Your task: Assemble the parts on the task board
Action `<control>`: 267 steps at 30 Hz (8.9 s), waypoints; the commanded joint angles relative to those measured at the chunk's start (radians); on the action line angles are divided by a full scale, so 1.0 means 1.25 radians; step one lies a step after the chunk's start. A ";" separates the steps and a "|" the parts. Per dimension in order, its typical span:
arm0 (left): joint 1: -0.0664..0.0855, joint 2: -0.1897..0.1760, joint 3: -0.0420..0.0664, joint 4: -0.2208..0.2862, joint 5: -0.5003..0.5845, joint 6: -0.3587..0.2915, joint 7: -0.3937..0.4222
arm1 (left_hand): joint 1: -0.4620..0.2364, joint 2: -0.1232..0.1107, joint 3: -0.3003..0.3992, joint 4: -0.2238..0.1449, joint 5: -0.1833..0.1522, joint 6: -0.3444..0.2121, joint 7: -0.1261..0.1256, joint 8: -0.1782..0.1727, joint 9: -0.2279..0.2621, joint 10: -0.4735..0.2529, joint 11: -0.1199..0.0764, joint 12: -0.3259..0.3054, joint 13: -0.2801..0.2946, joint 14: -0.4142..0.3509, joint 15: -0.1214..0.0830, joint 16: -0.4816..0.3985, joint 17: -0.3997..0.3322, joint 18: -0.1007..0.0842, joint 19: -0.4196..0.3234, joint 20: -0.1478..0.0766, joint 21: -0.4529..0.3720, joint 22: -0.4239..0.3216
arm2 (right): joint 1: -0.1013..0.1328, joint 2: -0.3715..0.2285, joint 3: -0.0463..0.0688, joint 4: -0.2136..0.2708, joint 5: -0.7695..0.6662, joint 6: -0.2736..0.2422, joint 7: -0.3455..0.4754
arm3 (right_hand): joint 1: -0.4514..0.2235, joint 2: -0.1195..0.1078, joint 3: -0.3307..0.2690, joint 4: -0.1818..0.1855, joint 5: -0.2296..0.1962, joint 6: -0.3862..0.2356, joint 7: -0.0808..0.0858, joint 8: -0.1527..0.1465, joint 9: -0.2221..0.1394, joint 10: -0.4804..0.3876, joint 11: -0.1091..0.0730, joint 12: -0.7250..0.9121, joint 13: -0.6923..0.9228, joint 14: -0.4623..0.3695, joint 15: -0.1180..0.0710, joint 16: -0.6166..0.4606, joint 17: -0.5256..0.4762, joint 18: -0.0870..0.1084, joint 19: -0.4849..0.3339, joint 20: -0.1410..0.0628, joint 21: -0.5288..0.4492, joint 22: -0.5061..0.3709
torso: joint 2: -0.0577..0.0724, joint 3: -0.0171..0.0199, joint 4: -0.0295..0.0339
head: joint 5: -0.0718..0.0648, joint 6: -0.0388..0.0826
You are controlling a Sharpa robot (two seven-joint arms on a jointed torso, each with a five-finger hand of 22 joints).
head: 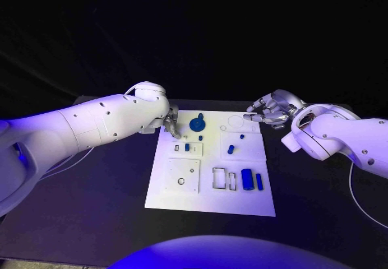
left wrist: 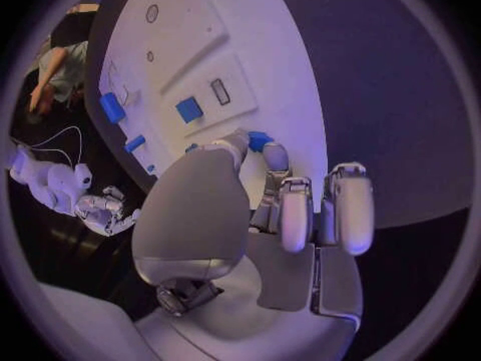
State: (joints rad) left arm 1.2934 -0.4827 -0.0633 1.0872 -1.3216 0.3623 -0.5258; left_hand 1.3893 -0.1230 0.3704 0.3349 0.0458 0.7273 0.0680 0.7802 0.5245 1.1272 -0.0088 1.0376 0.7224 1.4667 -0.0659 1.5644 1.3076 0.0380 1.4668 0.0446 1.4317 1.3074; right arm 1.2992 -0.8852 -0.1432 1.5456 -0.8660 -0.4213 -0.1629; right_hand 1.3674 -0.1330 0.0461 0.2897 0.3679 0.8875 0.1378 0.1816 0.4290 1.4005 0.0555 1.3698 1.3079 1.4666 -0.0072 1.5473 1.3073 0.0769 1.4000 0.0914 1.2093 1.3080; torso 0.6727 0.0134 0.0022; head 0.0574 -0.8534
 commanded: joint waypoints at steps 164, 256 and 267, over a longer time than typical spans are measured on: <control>-0.036 -0.171 -0.006 0.253 0.187 -0.157 -0.060 | -0.340 -0.027 0.406 -0.261 0.273 0.135 -0.052 0.184 0.062 0.195 -0.038 0.060 0.071 0.083 -0.041 0.005 0.211 -0.011 0.046 -0.038 0.030 0.184 | -0.007 -0.001 0.000 -0.010 0.004 0.019 0.009 | -0.036 0.008 0.006 0.001 0.021 -0.006 -0.001 0.008 0.003 -0.003 -0.001 -0.001 0.023 0.067 -0.007 -0.006 0.141 0.009 -0.007 -0.001 -0.009 0.025 | -0.004 0.0010 0.0027 | 0.021 -0.013; -0.042 -0.156 -0.003 0.235 0.173 -0.141 -0.063 | -0.414 -0.044 0.168 -0.089 0.143 0.198 -0.059 0.133 0.059 0.228 -0.043 0.048 0.104 0.083 -0.039 0.005 0.211 -0.014 0.050 -0.035 0.045 0.189 | -0.008 -0.002 0.000 -0.014 0.005 0.016 0.011 | -0.048 0.007 0.007 0.001 0.028 -0.002 -0.003 0.013 0.006 -0.003 -0.002 -0.001 0.022 0.066 -0.008 -0.007 0.140 0.010 -0.007 -0.002 -0.012 0.024 | -0.005 0.0007 0.0018 | 0.019 -0.015; -0.042 -0.170 0.013 0.249 0.185 -0.209 -0.056 | -0.392 -0.051 0.071 -0.036 0.190 0.175 -0.057 0.132 0.071 0.216 -0.042 0.031 0.086 0.083 -0.045 0.005 0.211 -0.011 0.044 -0.040 0.032 0.184 | -0.008 -0.002 0.000 -0.015 0.005 0.016 0.011 | -0.048 0.007 0.007 0.001 0.028 -0.002 -0.003 0.013 0.006 -0.003 -0.002 -0.001 0.022 0.066 -0.008 -0.007 0.140 0.010 -0.007 -0.002 -0.012 0.024 | -0.005 0.0016 0.0019 | 0.017 -0.014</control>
State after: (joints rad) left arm 1.2409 -0.6959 -0.0480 1.3943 -1.1030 0.1527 -0.6050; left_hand 0.8909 -0.1860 0.4630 0.2905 0.2796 0.9519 -0.0034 0.9518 0.6128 1.4040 -0.0602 1.0803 0.8310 1.4669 -0.1123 1.5643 1.3075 0.0382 1.4668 0.0019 1.4781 1.3073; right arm 1.2901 -0.8883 -0.1432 1.5270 -0.8559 -0.4119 -0.1574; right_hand 1.3173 -0.1251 0.0488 0.2925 0.3987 0.8875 0.1378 0.1932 0.4355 1.4006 0.0555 1.3698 1.3077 1.4629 -0.0110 1.5435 1.3073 0.0768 1.3963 0.0877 1.2006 1.3073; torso 0.6668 0.0149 0.0041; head 0.0795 -0.8718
